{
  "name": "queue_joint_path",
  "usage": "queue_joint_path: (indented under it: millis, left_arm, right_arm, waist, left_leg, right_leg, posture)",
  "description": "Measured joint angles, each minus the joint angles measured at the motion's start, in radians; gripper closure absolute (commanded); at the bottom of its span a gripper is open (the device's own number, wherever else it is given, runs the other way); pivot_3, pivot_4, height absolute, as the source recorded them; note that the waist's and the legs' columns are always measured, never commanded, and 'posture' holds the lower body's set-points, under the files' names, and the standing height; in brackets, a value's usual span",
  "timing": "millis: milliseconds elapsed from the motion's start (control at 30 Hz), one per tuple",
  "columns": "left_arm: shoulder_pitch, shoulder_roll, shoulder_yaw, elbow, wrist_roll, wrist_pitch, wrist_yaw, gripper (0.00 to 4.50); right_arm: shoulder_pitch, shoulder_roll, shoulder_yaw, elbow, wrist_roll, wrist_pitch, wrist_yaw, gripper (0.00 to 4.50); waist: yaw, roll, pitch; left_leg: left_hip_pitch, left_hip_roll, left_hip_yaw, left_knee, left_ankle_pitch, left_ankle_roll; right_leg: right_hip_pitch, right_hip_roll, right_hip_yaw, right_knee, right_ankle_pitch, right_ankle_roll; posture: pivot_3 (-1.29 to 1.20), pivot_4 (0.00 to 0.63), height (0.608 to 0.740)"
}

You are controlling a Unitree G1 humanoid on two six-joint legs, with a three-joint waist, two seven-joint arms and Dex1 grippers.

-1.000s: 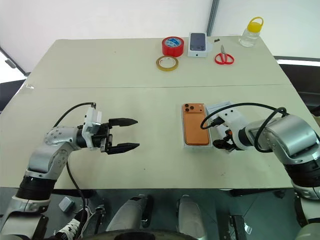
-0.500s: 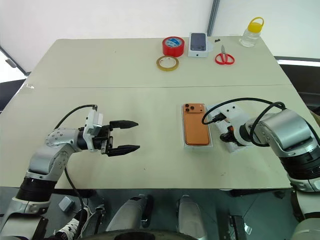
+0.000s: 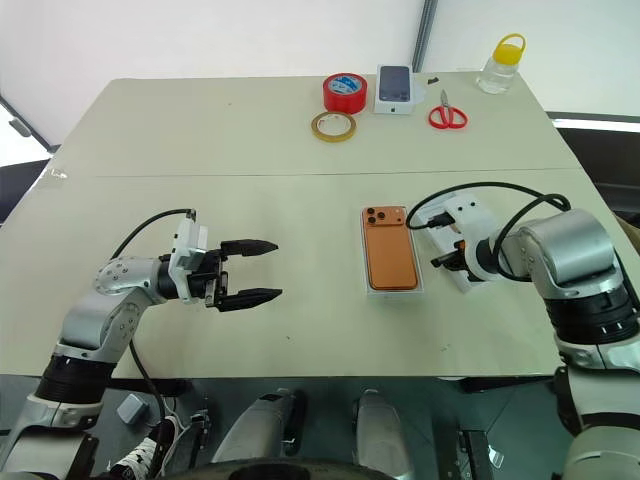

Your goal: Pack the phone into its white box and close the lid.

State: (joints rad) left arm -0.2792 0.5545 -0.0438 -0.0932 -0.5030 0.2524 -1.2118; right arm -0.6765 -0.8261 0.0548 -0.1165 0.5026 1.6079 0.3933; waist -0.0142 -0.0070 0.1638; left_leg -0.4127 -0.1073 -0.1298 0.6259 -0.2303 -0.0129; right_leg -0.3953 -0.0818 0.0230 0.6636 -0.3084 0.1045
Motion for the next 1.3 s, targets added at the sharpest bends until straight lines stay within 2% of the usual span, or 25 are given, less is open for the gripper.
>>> queue_joint_path:
  millis: [167, 300, 433, 567, 700, 833, 900, 933, 1033, 1100, 1300]
  left_arm:
    - [-0.004, -0.01, 0.0, 0.0, -0.001, 0.005, 0.023, 0.14]
    - [-0.008, -0.011, 0.001, 0.0, -0.003, 0.006, 0.033, 0.14]
    - [-0.024, -0.021, 0.005, 0.006, -0.005, 0.009, 0.051, 0.14]
    - [-0.04, -0.028, 0.024, 0.007, -0.012, 0.026, 0.073, 0.14]
    - [-0.04, -0.027, 0.029, 0.013, -0.012, 0.029, 0.079, 0.14]
    - [-0.041, -0.027, 0.031, 0.012, -0.016, 0.035, 0.086, 0.14]
    - [-0.047, -0.032, 0.032, 0.012, -0.02, 0.042, 0.096, 0.14]
    - [-0.052, -0.035, 0.032, 0.012, -0.021, 0.043, 0.099, 0.14]
    - [-0.05, -0.035, 0.037, 0.013, -0.029, 0.044, 0.105, 0.14]
    - [-0.05, -0.036, 0.039, 0.012, -0.03, 0.045, 0.108, 0.14]
    - [-0.05, -0.045, 0.039, 0.012, -0.03, 0.045, 0.118, 0.14]
  right_arm:
    - [-0.119, 0.103, -0.117, 0.112, -0.029, 0.0, -0.037, 4.42]
    - [-0.154, 0.16, -0.197, 0.134, -0.03, 0.0, -0.074, 4.42]
    - [-0.235, 0.313, -0.346, 0.176, 0.0, 0.0, -0.145, 4.42]
    - [-0.249, 0.468, -0.481, 0.169, 0.146, 0.0, -0.265, 4.42]
    - [-0.26, 0.563, -0.603, 0.169, 0.284, 0.0, -0.405, 4.42]
    - [-0.23, 0.655, -0.689, 0.16, 0.559, 0.0, -0.591, 4.42]
    - [-0.187, 0.736, -0.73, 0.145, 0.734, 0.0, -0.722, 4.42]
    - [-0.153, 0.748, -0.716, 0.134, 0.825, -0.017, -0.788, 4.42]
    - [0.024, 0.704, -0.542, 0.075, 1.218, -0.184, -1.027, 4.42]
    - [0.103, 0.699, -0.456, 0.018, 1.367, -0.312, -1.133, 4.42]
    - [0.199, 0.716, -0.337, -0.143, 1.439, -0.515, -1.176, 4.42]
  waist:
    - [0.001, 0.001, 0.0]
    - [0.003, 0.001, 0.0]
    - [-0.006, 0.001, 0.001]
    - [-0.004, 0.001, 0.001]
    - [-0.001, 0.001, 0.001]
    - [-0.004, 0.002, 0.0]
    - [-0.008, 0.002, 0.0]
    - [-0.008, 0.002, 0.0]
    - [-0.006, 0.002, 0.0]
    - [-0.011, 0.002, 0.0]
    - [-0.034, 0.002, 0.0]
  left_leg:
    - [0.0, 0.0, 0.0, 0.0, 0.0, 0.0]
    - [0.0, 0.0, 0.0, -0.001, 0.0, 0.0]
    - [0.0, 0.0, 0.001, -0.001, 0.001, -0.001]
    - [0.0, 0.0, 0.0, -0.004, 0.002, -0.003]
    - [0.0, 0.0, 0.0, -0.003, 0.002, -0.003]
    - [0.0, 0.0, 0.0, -0.004, 0.002, -0.003]
    - [0.0, 0.0, 0.0, -0.004, 0.002, -0.003]
    - [0.0, 0.0, 0.0, -0.004, 0.002, -0.003]
    - [0.0, 0.0, 0.0, -0.004, 0.002, -0.003]
    - [0.0, 0.0, 0.0, -0.003, 0.003, -0.002]
    - [0.001, 0.001, 0.0, -0.004, 0.003, -0.002]
  right_leg:
    - [0.0, 0.0, 0.0, 0.0, 0.0, 0.0]
    - [0.0, 0.0, 0.0, 0.0, 0.0, 0.0]
    - [-0.002, 0.001, 0.001, 0.002, 0.0, 0.0]
    - [-0.003, 0.001, 0.001, 0.002, 0.0, -0.001]
    - [-0.003, 0.0, 0.001, 0.002, 0.001, -0.001]
    - [-0.003, 0.001, 0.001, 0.002, 0.001, -0.001]
    - [-0.004, 0.001, 0.001, 0.003, 0.001, -0.001]
    - [-0.004, 0.001, 0.001, 0.003, 0.001, -0.001]
    - [-0.003, 0.0, 0.001, 0.003, 0.001, -0.001]
    - [-0.003, 0.0, 0.002, 0.003, 0.001, -0.001]
    - [-0.003, 0.002, 0.002, 0.004, 0.001, -0.001]
  posture:
    - [0.0, 0.15, 0.74]
    - [0.0, 0.15, 0.74]
    - [0.0, 0.15, 0.74]
    - [0.0, 0.15, 0.74]
    - [0.0, 0.15, 0.74]
    - [0.0, 0.15, 0.74]
    - [0.0, 0.15, 0.74]
    - [0.0, 0.15, 0.74]
    - [0.0, 0.15, 0.74]
    - [0.0, 0.15, 0.74]
    - [0.0, 0.15, 0.74]
